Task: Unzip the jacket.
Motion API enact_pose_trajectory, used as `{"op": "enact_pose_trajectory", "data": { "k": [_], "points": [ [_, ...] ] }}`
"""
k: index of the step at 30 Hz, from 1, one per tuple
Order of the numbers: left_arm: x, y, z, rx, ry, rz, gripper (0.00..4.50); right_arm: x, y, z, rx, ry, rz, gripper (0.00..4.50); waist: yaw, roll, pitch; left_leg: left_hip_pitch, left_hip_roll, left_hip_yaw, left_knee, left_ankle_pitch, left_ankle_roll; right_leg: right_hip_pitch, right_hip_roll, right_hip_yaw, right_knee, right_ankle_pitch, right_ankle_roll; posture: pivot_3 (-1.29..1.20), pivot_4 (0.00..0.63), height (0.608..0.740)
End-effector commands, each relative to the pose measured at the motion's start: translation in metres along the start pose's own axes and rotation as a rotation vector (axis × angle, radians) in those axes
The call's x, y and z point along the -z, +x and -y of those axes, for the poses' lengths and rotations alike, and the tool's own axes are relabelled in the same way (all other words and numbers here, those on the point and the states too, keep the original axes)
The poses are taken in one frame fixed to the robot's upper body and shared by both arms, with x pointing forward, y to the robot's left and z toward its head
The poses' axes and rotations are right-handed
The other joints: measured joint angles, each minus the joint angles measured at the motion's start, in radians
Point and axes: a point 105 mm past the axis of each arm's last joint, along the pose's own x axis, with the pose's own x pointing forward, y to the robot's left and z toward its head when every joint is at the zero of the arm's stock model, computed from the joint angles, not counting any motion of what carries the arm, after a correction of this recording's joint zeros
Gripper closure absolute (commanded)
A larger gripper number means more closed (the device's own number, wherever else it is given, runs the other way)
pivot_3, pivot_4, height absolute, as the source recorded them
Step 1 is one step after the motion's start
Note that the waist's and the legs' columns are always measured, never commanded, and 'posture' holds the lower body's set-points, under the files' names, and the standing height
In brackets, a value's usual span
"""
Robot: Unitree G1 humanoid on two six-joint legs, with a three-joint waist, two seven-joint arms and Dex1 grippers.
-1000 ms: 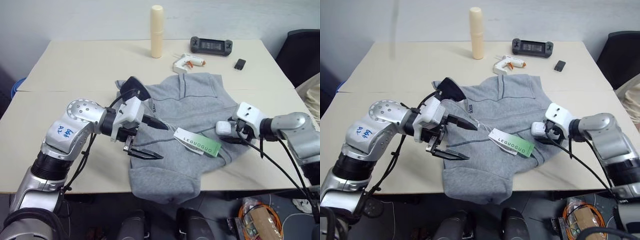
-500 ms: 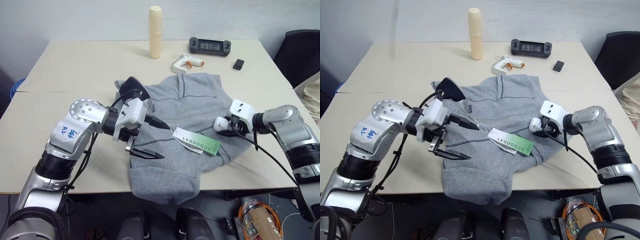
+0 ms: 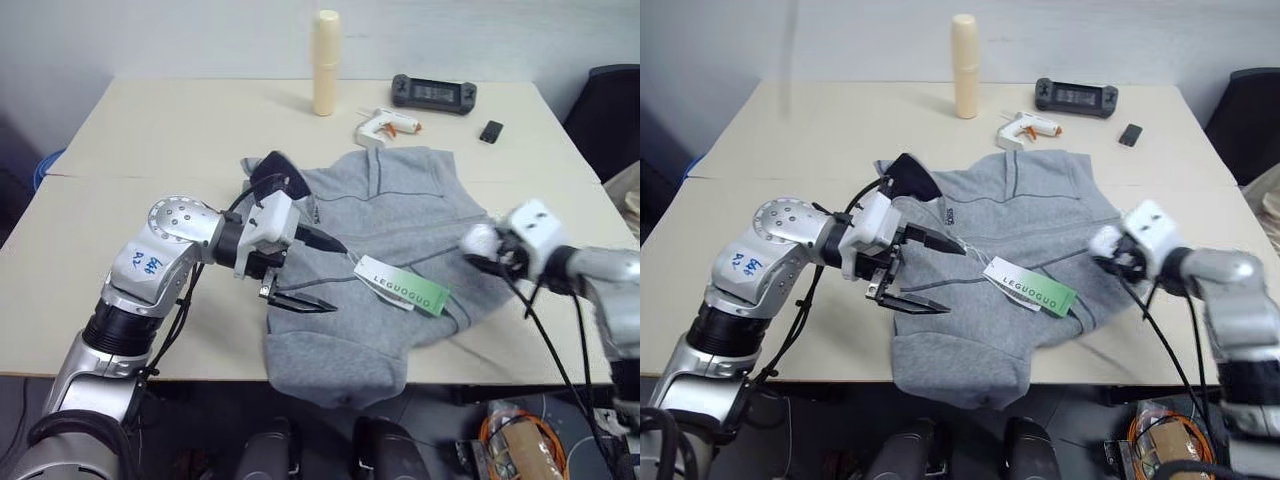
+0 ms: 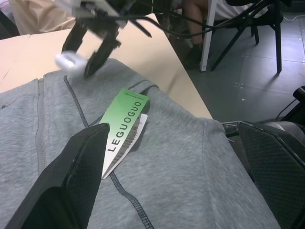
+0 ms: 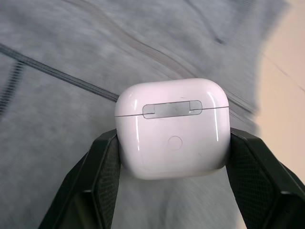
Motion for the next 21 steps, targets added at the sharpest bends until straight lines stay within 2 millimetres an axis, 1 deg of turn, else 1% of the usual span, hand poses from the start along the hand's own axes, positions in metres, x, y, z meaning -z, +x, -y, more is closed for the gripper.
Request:
{"op": "enact_pose_trajectory", "data": {
  "k": [1,2,4,6,7,9,10,16,18,19,21],
  "points": [
    [-0.011,0.001,-0.002,0.002,0.054,0.025,0.00,0.003,-0.042,0.036,0.240,0.107,0.000,1.74,0.001,0.000,0.000,0.000,0.000,0.000,0.000,0.000,0.000,0.000,0.000,0.000,0.000,0.000,0.000,0.00,0.150,0.740],
    [-0.011,0.002,-0.003,0.004,0.057,0.028,0.00,0.011,-0.050,0.042,0.285,0.148,-0.018,1.74,0.002,0.000,0.000,0.000,0.000,0.000,0.000,0.000,0.000,0.000,0.000,0.000,0.000,0.000,0.000,0.00,0.150,0.740],
    [-0.012,0.003,-0.004,0.010,0.062,0.033,0.00,0.037,-0.064,0.056,0.387,0.209,-0.093,1.74,0.002,0.000,0.000,0.000,-0.001,0.000,0.000,0.000,0.001,0.000,0.000,0.000,0.000,0.000,0.001,0.00,0.150,0.740],
    [-0.012,0.004,-0.005,0.014,0.067,0.036,0.00,0.060,-0.069,0.061,0.434,0.275,-0.146,1.74,0.000,0.000,0.000,0.000,-0.001,0.000,0.000,0.000,0.001,0.000,0.001,0.000,0.000,0.000,0.000,0.00,0.150,0.740],
    [-0.013,0.005,-0.006,0.015,0.068,0.037,0.00,0.065,-0.069,0.062,0.441,0.295,-0.155,1.74,-0.001,0.000,0.000,0.000,-0.001,0.000,0.000,0.000,0.001,0.000,0.002,0.000,0.000,0.000,0.000,0.00,0.150,0.740],
    [-0.014,0.006,-0.007,0.019,0.074,0.038,0.00,0.078,-0.064,0.064,0.465,0.300,-0.182,1.74,-0.005,0.000,0.000,0.000,-0.001,0.000,0.000,0.000,0.001,0.000,0.003,0.000,0.000,0.000,0.000,0.00,0.150,0.740],
    [-0.014,0.006,-0.007,0.020,0.076,0.039,0.00,0.082,-0.062,0.064,0.472,0.298,-0.189,1.74,-0.007,0.000,0.000,0.001,-0.001,0.001,-0.001,0.000,0.001,0.000,0.003,0.000,0.000,0.000,0.000,0.00,0.150,0.740],
    [-0.018,0.010,-0.007,0.027,0.082,0.052,0.00,0.110,-0.029,0.048,0.442,0.527,-0.194,1.74,-0.020,0.000,0.000,0.002,0.000,0.001,-0.001,0.001,0.001,0.000,0.005,0.002,0.001,0.000,0.000,0.00,0.150,0.740],
    [-0.018,0.011,-0.006,0.027,0.082,0.053,0.00,0.115,-0.023,0.044,0.435,0.583,-0.194,1.00,-0.023,0.000,0.000,0.002,0.000,0.001,-0.002,0.001,0.001,0.000,0.005,0.002,0.001,0.000,0.000,0.00,0.150,0.740],
    [-0.018,0.011,-0.005,0.027,0.082,0.054,0.00,0.116,-0.022,0.042,0.424,0.577,-0.199,0.75,-0.025,0.000,0.000,0.002,0.000,0.001,-0.001,0.001,0.001,0.000,0.005,0.001,0.001,0.000,0.000,0.00,0.150,0.740],
    [-0.019,0.011,-0.002,0.023,0.073,0.062,0.00,0.112,-0.023,0.040,0.394,0.526,-0.193,0.03,-0.025,0.000,0.000,0.002,0.000,0.001,-0.001,0.001,0.001,0.001,0.005,0.002,0.001,0.000,0.000,0.00,0.150,0.740]
  ]
}}
